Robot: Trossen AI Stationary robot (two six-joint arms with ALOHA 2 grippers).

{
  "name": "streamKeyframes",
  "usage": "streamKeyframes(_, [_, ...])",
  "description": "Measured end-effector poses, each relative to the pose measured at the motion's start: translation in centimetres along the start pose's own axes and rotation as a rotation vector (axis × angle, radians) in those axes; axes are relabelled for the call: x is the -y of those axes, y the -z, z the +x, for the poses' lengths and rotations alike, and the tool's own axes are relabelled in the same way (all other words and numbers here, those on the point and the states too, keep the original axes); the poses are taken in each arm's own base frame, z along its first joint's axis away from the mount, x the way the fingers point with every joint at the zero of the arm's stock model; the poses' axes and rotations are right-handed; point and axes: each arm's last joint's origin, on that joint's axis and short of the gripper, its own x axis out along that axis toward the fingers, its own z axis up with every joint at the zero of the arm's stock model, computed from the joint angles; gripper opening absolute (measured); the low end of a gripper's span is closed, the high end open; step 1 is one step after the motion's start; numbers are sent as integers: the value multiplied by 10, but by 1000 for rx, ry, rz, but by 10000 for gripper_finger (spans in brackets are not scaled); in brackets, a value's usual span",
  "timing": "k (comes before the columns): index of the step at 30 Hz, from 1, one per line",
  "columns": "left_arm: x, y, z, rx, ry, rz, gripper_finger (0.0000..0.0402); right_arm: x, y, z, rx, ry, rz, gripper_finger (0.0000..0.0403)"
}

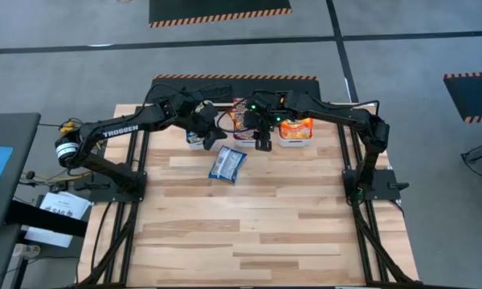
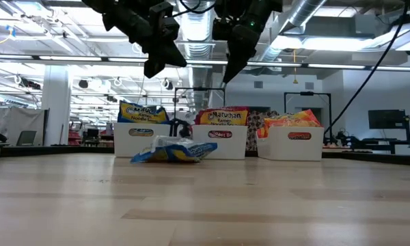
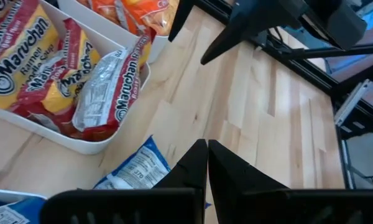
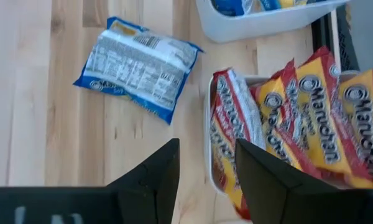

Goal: Sort Maruchan noodles
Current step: Put the blue noodle pack into the left white bin

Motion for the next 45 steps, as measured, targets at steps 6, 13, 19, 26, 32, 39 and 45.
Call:
streamKeyframes(6, [-1,0,0,2,-28,-48,0,-2,-3,2,21,3,-36,199])
streamKeyframes(13, [0,4,0,-41,8,-95,0,-5,-5,3,38,-19,-33,243])
streamKeyframes(19, [7,7,-19,-61,-21,-107,0,-17,-9,15,38,-80,-57,250])
streamKeyframes(26, [22,14,-60,-50,-117,-85,0,-43,-22,49,59,-126,-211,250])
streamKeyframes(32, [27,29,-77,-141,-204,-94,0,-62,-26,77,44,-122,-336,250])
streamKeyframes(39, [36,39,-81,-205,-234,-79,0,-84,-17,126,-96,-88,-445,250])
streamKeyframes(45, [43,44,-89,-213,-232,-66,0,-94,-5,165,-270,122,-560,250])
